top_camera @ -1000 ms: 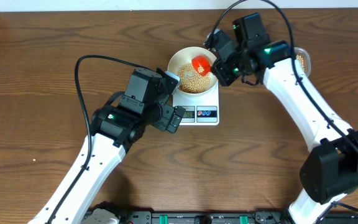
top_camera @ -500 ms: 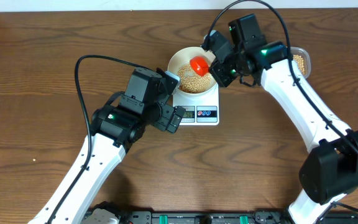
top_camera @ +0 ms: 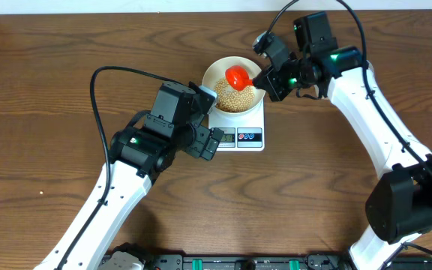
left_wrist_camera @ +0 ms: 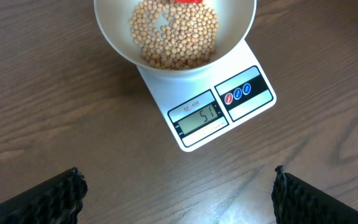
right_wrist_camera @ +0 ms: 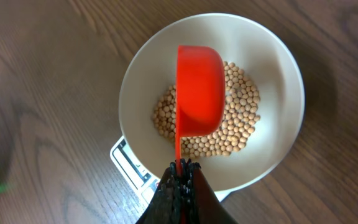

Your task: Scoop item into bowl and weigh 50g on scale

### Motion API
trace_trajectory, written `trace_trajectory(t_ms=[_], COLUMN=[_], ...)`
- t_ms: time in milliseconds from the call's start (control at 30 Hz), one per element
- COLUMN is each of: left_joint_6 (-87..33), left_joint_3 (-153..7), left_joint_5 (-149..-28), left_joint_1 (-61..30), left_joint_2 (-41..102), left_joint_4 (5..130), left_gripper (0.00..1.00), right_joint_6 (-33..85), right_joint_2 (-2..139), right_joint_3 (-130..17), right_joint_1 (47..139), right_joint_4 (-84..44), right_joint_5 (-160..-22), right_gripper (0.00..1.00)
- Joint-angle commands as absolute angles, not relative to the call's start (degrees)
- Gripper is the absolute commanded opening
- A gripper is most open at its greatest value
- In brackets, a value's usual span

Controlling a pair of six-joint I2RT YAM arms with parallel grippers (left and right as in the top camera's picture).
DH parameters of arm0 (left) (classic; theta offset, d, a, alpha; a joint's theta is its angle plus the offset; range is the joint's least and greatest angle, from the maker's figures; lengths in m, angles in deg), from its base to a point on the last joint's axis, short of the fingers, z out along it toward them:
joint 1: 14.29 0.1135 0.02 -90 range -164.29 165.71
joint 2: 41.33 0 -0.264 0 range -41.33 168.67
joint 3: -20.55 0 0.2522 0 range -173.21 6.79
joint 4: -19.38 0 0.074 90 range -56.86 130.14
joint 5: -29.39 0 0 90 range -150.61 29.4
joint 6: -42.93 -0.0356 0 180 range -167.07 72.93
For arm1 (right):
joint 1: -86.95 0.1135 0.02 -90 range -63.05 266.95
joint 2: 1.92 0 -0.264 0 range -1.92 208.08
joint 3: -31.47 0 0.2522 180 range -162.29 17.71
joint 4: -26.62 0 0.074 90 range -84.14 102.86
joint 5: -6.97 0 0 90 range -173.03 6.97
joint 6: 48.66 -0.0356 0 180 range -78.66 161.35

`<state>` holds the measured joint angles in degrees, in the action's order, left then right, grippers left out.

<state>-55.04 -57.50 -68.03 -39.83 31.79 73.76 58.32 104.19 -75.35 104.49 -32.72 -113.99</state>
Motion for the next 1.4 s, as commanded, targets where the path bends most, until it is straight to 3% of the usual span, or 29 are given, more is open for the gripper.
trace_trajectory(t_ms=[0,667,800,1033,1200,1367], left_joint_6=[-55.61,-55.61,-55.61,-55.61,-55.61,-55.61], left_joint_3=[-57.29,-57.29,-57.29,-57.29,-57.29,-57.29], left_joint_5=[-68.33,-68.33,-68.33,-68.33,-68.33,-68.33], left_joint_1=[-39.63,-39.63,-39.63,-39.63,-39.63,-39.63], left_joint_2=[31.66,31.66,31.66,31.66,31.66,31.66], left_joint_4=[73.85,73.85,73.85,73.85,73.85,73.85], left_gripper=[0.97,0.97,0.97,0.98,0.97,0.97], right_joint_6=[57.64,57.49,56.94,56.57,56.59,56.20], right_joint_2=[102.44,103.09,103.14,103.07,102.15,99.05], right_joint_3=[-75.28,-75.28,-75.28,-75.28,-75.28,-75.28], right_joint_1=[103.86,103.55,102.37,92.01,82.77,74.90], right_joint_4=[-32.61,-32.33,-31.65,-32.17,-35.39,-38.05], right_joint_5=[-116.44,-116.02,-121.12,-135.72,-134.71,-124.09], right_gripper=[0.01,0.01,0.01,0.01,0.01,0.02])
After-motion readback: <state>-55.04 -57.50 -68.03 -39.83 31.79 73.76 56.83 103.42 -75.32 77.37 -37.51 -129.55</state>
